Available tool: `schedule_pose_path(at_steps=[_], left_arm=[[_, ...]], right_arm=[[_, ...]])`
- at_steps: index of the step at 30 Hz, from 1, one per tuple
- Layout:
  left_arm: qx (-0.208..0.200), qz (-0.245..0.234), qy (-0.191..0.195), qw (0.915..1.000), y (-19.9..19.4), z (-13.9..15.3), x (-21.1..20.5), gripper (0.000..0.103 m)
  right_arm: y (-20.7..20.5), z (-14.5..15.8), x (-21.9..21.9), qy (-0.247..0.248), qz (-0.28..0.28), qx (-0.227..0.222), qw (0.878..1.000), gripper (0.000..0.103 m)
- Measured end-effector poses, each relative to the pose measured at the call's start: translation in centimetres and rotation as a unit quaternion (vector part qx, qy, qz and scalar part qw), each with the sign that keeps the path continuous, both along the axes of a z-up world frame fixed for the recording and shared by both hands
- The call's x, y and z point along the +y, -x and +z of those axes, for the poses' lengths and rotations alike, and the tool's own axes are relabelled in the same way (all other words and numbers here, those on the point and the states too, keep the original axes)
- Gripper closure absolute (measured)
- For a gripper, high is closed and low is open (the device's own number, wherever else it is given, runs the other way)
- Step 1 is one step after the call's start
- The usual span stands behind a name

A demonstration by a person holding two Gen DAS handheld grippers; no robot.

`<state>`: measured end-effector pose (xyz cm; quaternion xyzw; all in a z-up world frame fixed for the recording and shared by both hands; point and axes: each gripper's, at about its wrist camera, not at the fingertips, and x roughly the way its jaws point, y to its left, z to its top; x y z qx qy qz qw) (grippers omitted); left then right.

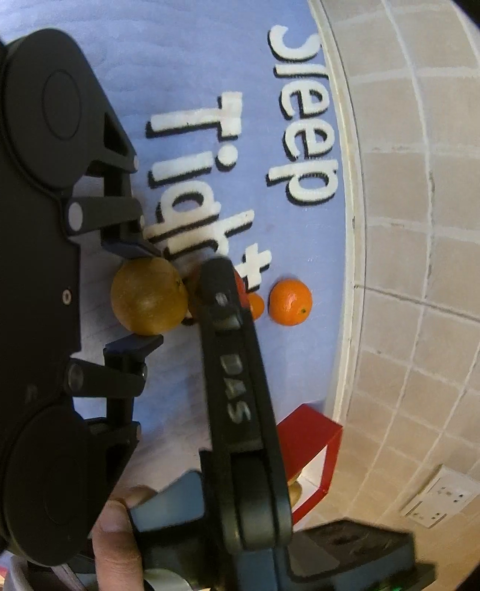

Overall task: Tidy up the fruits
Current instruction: 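Grasp the brown round fruit with the left tool while the right tool grasps the strawberry, then carry the brown fruit and strawberry into the box and open both tools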

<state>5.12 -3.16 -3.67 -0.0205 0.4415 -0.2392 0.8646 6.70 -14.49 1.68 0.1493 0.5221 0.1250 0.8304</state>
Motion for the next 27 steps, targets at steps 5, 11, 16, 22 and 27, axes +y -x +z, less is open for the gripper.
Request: schedule_pose_path(at_steps=[5,11,16,22,27], left_arm=[[-0.003,0.024,0.004,0.9997,0.5,0.2,1.2,0.053],[-0.016,0.043,0.001,0.9989,0.1,2.0,1.7,0.053],[-0.040,0.037,0.009,0.9985,-1.4,4.9,-0.1,0.053],[-0.073,-0.001,0.015,0.9972,-2.2,8.6,-5.6,0.053],[-0.086,-0.053,0.025,0.9946,-1.4,10.4,-11.6,0.053]], right_arm=[[0.4,0.8,-0.9,-0.010,-0.010,-0.010,1.000,0.060],[2.0,2.7,-2.9,-0.038,-0.044,-0.031,0.998,0.060],[4.6,6.1,-6.6,-0.056,-0.091,-0.069,0.992,0.060],[7.4,10.1,-12.7,-0.042,-0.154,-0.112,0.981,0.060],[10.0,11.9,-17.6,-0.038,-0.212,-0.131,0.968,0.060]])
